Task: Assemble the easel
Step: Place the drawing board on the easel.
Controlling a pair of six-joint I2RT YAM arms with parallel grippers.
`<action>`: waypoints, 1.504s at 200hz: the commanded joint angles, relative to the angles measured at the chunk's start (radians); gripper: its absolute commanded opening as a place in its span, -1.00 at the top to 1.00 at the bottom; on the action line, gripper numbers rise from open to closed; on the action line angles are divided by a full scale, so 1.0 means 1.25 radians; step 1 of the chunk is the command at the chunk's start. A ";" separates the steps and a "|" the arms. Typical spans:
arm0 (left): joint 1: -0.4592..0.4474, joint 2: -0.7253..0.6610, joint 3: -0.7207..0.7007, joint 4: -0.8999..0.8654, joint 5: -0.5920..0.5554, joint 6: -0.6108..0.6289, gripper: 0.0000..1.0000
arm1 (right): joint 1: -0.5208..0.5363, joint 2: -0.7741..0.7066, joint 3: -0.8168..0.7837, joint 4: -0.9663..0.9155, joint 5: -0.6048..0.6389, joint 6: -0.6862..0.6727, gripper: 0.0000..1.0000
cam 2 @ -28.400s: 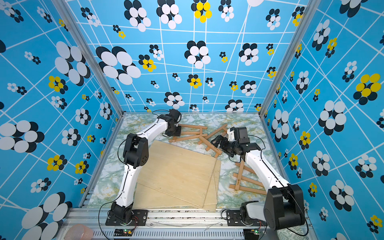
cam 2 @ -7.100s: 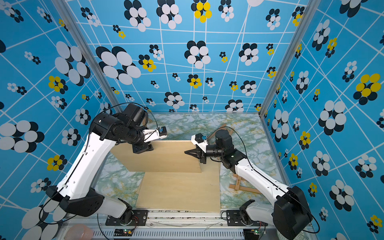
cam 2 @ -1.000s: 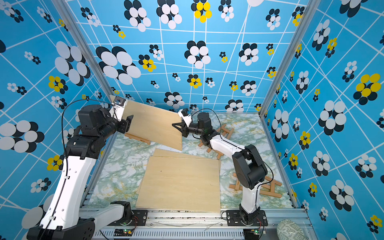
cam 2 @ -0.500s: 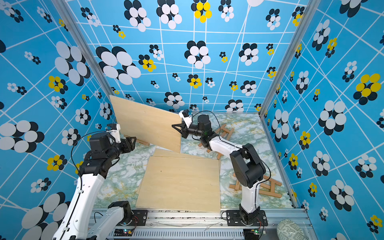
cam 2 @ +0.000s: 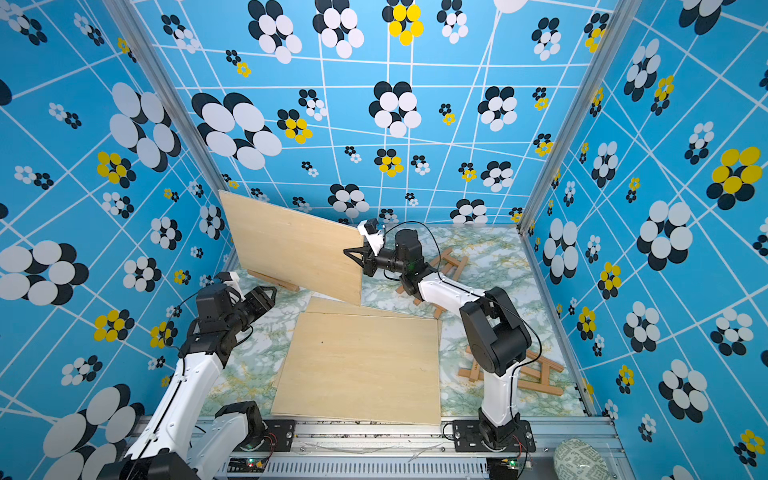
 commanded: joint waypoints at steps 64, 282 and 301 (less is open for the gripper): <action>0.017 0.070 -0.062 0.219 0.028 -0.106 -0.31 | 0.024 0.066 0.041 0.039 0.028 0.028 1.00; 0.119 -0.071 -0.043 0.138 0.054 -0.078 -0.32 | 0.082 0.236 0.262 0.007 0.207 -0.013 1.00; 0.125 -0.072 -0.040 0.135 0.058 -0.075 -0.32 | 0.090 0.233 0.248 0.025 0.237 -0.029 1.00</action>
